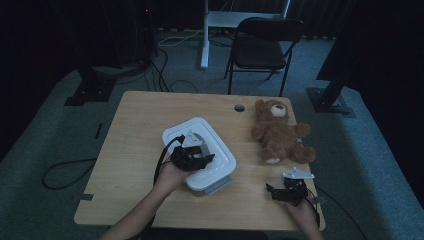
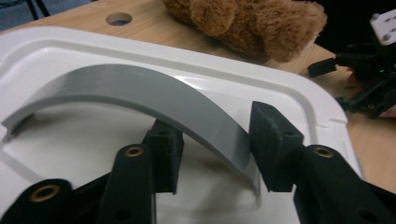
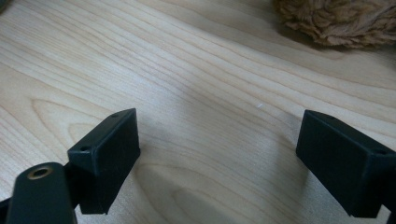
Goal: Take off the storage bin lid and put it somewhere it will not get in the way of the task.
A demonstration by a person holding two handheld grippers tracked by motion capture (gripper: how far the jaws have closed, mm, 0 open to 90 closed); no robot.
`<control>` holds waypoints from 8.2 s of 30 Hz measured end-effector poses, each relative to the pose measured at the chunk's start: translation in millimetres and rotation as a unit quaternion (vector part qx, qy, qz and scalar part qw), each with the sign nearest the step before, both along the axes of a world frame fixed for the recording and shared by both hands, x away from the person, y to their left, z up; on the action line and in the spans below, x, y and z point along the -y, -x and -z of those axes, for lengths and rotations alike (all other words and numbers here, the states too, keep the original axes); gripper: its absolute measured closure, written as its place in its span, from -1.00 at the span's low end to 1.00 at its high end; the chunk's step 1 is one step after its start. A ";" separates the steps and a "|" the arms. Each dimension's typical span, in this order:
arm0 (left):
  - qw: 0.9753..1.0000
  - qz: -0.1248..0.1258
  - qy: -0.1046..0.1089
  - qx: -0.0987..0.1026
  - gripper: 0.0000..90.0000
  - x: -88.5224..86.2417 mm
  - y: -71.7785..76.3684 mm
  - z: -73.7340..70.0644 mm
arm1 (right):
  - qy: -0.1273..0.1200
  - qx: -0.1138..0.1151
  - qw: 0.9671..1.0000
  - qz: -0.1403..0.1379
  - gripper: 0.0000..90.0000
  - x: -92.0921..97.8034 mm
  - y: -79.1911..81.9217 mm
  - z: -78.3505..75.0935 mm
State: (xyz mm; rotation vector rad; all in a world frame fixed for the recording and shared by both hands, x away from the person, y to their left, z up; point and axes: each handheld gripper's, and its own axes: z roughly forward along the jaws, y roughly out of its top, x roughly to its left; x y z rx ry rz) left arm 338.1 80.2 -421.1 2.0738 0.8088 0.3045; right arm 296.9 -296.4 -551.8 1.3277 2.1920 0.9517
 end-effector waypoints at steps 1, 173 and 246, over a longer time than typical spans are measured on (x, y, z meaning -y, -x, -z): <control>1.000 0.003 0.003 0.000 0.31 -0.1 0.5 -1.0 | 0.000 0.000 1.000 0.000 -0.72 0.0 0.0 0.0; 0.980 -0.178 0.026 -0.081 -0.99 -233.3 27.4 89.7 | -0.001 -0.001 1.000 0.007 -0.70 0.3 0.1 -0.1; 0.930 -0.355 -0.080 -0.054 -0.98 -252.3 39.5 125.6 | -0.078 0.008 0.988 0.134 -0.73 21.8 -144.7 -81.7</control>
